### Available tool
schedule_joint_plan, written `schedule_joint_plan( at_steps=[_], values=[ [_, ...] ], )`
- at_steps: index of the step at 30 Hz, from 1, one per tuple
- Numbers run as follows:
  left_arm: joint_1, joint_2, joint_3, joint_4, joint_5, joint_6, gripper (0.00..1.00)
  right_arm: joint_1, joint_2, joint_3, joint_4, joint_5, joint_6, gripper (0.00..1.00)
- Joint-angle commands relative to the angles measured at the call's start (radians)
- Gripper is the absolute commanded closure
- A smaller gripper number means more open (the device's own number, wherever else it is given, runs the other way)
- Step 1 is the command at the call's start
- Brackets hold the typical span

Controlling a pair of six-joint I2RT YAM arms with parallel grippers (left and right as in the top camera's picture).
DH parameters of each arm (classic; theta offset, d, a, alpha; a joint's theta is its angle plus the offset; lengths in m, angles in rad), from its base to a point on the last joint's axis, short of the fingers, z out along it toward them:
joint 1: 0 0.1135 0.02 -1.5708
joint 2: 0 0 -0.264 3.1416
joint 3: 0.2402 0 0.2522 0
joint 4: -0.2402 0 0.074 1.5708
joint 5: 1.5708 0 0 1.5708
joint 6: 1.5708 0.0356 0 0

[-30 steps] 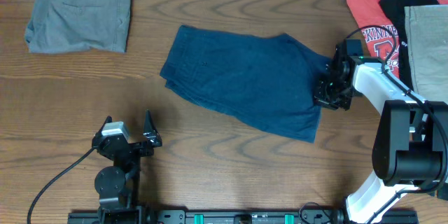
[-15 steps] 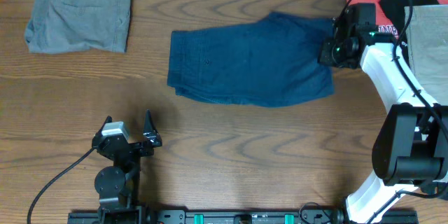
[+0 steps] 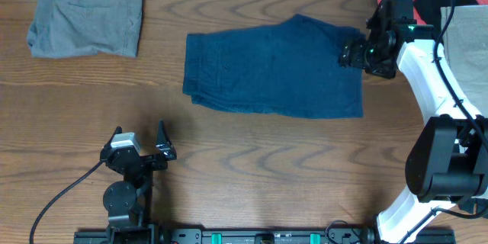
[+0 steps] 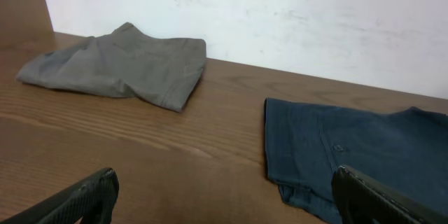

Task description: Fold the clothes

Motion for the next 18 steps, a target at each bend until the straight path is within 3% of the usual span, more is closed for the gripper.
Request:
schedule_joint_plan(
  at_steps=[1,11,18],
  values=[
    [-0.003,-0.006,-0.021,-0.028,0.006,0.016,0.02,0.005,0.01,0.019,-0.039,-0.079,0.013,0.01],
    [-0.003,-0.006,-0.021,-0.028,0.006,0.016,0.02,0.073,0.01,-0.001,-0.094,-0.209,0.013,0.01],
    [-0.003,-0.006,-0.021,-0.028,0.006,0.016,0.02,0.212,0.011,-0.01,-0.065,-0.125,0.019,0.01]
  ],
)
